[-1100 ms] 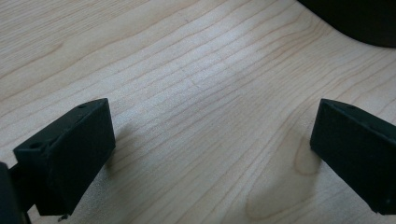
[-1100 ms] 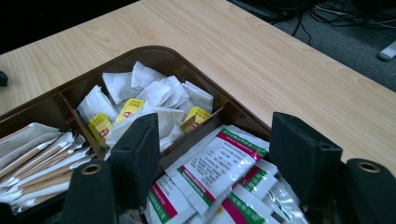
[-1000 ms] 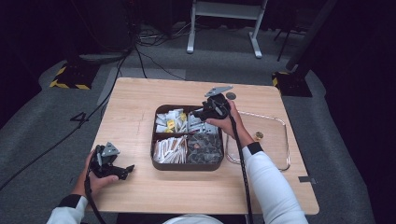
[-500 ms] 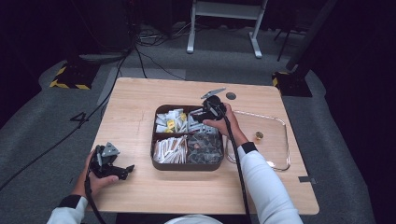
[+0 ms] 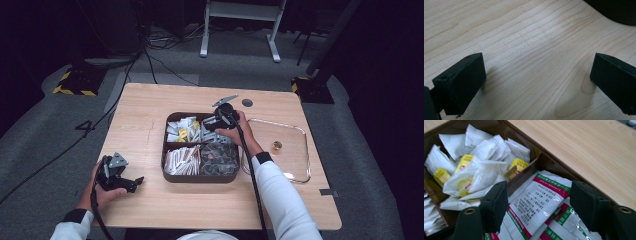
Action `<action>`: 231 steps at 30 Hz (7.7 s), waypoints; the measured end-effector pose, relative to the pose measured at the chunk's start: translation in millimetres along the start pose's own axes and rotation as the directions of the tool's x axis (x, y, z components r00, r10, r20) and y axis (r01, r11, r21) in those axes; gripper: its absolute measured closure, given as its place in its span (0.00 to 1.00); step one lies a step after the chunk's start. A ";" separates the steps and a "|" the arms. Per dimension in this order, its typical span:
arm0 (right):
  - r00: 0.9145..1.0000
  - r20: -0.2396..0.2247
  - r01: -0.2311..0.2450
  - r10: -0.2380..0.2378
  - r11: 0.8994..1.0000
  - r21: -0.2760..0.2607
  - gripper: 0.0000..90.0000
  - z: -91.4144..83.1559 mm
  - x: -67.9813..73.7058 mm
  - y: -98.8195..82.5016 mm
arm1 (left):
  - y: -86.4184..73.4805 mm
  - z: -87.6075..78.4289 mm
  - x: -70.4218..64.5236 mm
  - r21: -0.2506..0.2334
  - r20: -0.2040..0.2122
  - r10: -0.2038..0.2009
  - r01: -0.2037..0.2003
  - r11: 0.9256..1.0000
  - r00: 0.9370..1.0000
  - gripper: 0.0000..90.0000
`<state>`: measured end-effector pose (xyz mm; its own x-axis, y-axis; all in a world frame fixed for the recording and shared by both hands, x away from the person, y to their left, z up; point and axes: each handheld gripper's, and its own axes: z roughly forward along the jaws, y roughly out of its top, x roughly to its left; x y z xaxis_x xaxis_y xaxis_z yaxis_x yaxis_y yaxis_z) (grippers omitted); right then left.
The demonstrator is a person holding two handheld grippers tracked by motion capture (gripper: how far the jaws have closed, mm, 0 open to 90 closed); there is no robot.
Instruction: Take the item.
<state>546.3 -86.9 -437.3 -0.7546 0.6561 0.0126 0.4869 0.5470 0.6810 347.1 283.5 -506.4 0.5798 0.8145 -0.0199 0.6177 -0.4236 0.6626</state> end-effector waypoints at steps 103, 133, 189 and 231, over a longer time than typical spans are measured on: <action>0.986 -0.103 0.086 -0.128 0.938 -0.335 0.99 -134.3 10.6 -63.5 | 0.6 0.6 -0.2 0.001 0.004 -0.001 0.001 1.000 1.000 0.00; 0.948 -0.198 0.183 -0.251 0.934 -0.308 0.99 -146.8 56.6 -89.5 | 0.6 0.6 -0.2 0.000 0.002 0.000 0.000 1.000 1.000 0.00; 0.796 -0.452 0.394 -0.402 0.912 -0.118 0.98 -106.5 151.4 -137.1 | 0.6 0.6 -0.3 0.001 0.004 -0.001 0.001 1.000 1.000 0.00; 0.949 -0.176 0.227 -0.261 0.955 -0.191 0.59 -148.4 67.3 -132.5 | 1.0 1.0 -0.4 0.000 0.002 -0.004 0.004 1.000 1.000 0.00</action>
<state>365.7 -192.4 -418.0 -0.9207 0.3885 -0.0367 0.2098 0.5723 0.7928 348.1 282.3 -506.5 0.5786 0.8153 -0.0239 0.6200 -0.4205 0.6624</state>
